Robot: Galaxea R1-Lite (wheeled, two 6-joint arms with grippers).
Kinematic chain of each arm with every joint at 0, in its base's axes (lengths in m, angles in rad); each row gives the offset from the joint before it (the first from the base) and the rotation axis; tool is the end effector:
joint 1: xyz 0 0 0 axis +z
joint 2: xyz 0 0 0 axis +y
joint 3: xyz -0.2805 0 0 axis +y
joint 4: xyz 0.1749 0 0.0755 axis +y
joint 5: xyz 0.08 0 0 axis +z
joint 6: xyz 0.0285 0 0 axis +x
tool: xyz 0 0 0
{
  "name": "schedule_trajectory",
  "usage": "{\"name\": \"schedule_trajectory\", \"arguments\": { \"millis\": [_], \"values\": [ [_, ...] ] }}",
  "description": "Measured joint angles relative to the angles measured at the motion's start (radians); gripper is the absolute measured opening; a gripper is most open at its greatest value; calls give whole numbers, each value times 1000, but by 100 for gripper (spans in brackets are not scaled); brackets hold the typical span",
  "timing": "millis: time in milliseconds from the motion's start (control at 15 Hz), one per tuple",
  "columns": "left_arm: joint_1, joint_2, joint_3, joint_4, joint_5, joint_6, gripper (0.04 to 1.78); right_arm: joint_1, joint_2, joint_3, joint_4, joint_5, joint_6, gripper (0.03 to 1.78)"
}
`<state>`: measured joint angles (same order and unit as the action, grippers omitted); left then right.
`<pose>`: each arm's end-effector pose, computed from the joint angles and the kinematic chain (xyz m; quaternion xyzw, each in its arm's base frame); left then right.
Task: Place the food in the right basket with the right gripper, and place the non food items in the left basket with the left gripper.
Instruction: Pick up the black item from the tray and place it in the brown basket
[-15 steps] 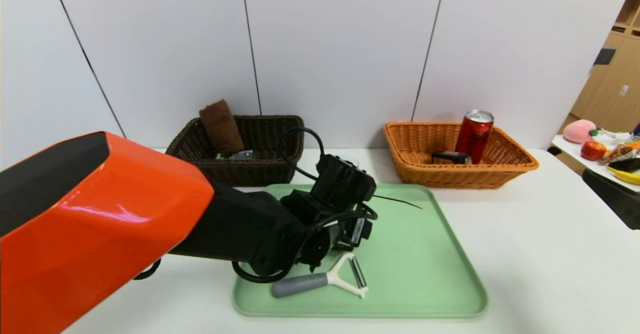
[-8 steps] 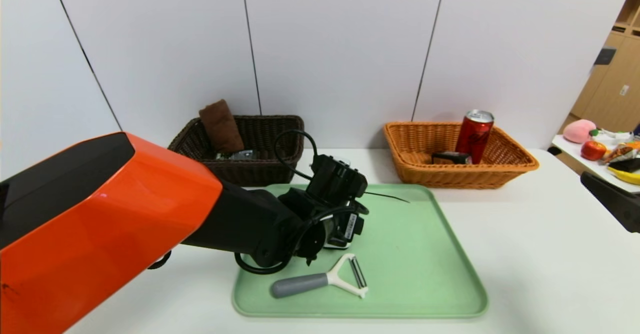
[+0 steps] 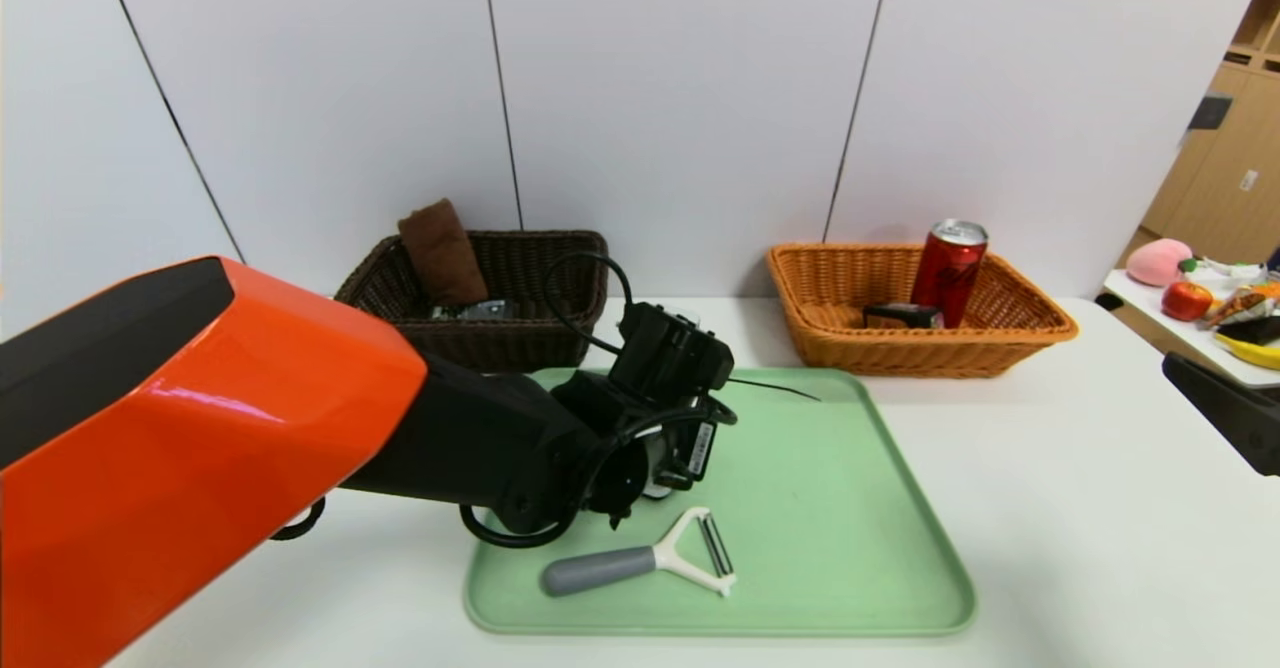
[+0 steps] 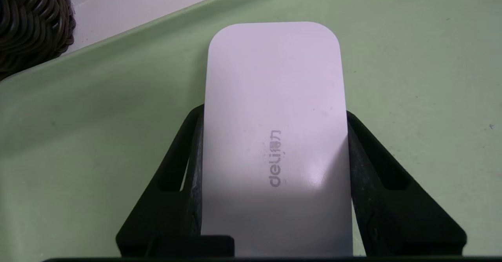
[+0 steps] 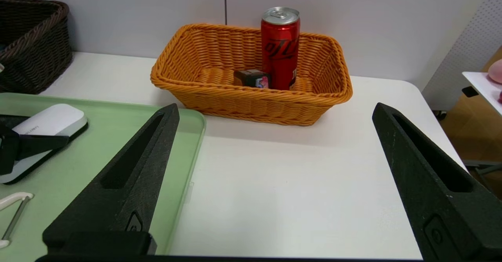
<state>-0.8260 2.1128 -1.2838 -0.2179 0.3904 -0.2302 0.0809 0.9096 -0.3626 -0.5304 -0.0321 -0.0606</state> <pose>0.2829 -0.2909 0.1013 0.0638 0.2689 -0.1764 0.9447 0.1245 0.0092 0.1931 -0.0308 0.0075 0.0246 0.9992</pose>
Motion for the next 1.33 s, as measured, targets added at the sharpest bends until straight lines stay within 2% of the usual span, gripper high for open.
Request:
{"name": "schedule_trajectory", "arguments": {
  "millis": [400, 600, 800, 933, 1133, 1333],
  "values": [
    [-3, -162, -3, 3, -2, 33, 101, 0, 0, 11, 0, 7, 0, 170],
    [116, -247, -15, -60, -13, 148, 100, 0, -4, 21, 0, 6, 0, 170],
    [346, -275, -39, -211, -104, 293, 100, 0, -10, 31, 2, 6, 0, 170],
    [462, -258, -54, -285, -180, 364, 100, 0, -11, 46, -2, 6, -2, 170],
    [514, -195, -67, -338, -201, 383, 100, 0, -12, 51, -1, 7, -5, 170],
    [522, -118, -71, -393, -199, 382, 100, 0, -12, 51, 0, 8, -5, 170]
  ]
}}
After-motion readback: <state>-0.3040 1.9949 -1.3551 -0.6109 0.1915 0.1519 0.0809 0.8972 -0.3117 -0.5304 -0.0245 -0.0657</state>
